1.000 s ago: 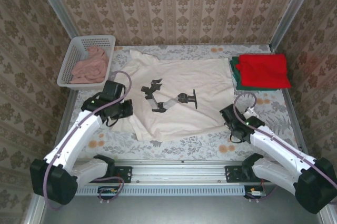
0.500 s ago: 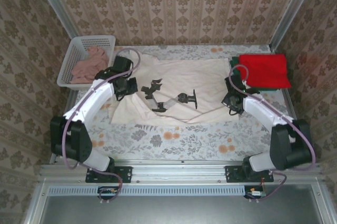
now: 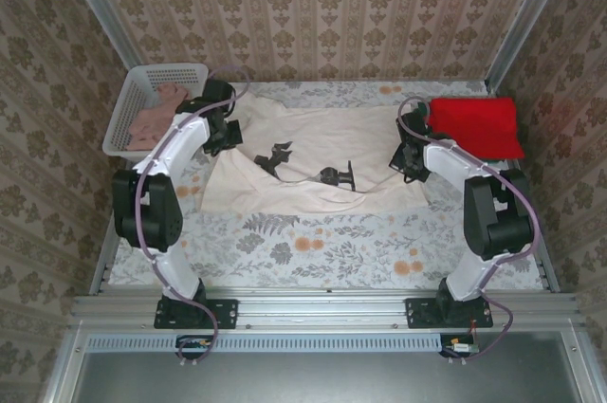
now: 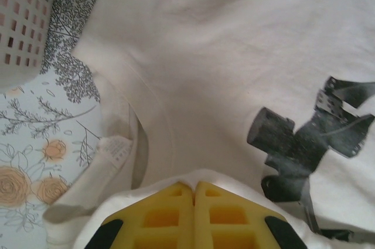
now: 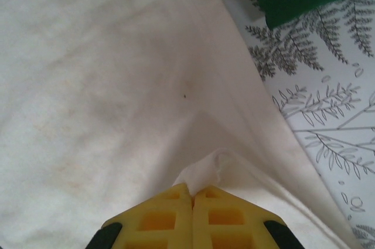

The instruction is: Fold and stack the t-shirts

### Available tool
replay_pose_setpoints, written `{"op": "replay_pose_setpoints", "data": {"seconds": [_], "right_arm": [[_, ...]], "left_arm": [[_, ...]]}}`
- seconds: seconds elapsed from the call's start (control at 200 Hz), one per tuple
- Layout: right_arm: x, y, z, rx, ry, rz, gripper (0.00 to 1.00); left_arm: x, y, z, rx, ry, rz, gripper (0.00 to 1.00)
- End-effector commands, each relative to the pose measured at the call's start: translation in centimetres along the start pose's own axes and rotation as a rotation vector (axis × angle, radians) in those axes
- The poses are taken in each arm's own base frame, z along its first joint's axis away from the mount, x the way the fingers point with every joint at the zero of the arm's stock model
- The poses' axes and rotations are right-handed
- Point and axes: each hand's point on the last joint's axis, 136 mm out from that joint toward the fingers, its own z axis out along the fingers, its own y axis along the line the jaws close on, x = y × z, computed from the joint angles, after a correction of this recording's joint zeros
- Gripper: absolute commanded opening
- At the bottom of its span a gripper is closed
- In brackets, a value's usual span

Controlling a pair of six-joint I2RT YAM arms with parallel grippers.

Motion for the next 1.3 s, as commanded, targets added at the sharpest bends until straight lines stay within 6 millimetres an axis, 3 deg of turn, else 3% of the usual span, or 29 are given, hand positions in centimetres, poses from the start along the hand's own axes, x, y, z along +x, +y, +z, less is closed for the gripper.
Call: {"op": "replay_pose_setpoints", "data": {"seconds": [0.0,0.09,0.46,0.59,0.785,0.93,1.295], "right_arm": [[-1.0,0.2,0.0,0.004,-0.004,-0.015,0.00],[-1.4,0.6,0.3,0.003,-0.006,-0.019,0.00],[-2.3,-2.2,1.4,0.140,0.029,-0.039,0.04],[-2.2,-1.6,1.8,0.116,0.042,-0.036,0.08],[-3.5,-1.7,-0.5,0.111,-0.003,-0.045,0.14],[-4.2,-2.4,-1.3,0.114,-0.023,-0.037,0.08],[-4.1,-1.6,1.0,0.110,0.011,-0.034,0.06]], "left_arm": [[-0.1,0.9,0.7,-0.050,0.034,0.034,0.00],[0.0,1.3,1.6,-0.070,0.056,0.033,0.00],[-0.6,3.5,2.4,-0.105,0.068,0.000,0.00],[-0.8,3.4,2.9,-0.102,0.071,0.002,0.00],[-0.7,4.4,2.9,-0.122,0.079,-0.014,0.00],[-0.8,4.7,2.2,-0.087,0.042,-0.050,0.00],[-1.0,5.3,2.6,-0.098,0.054,-0.055,0.00]]}}
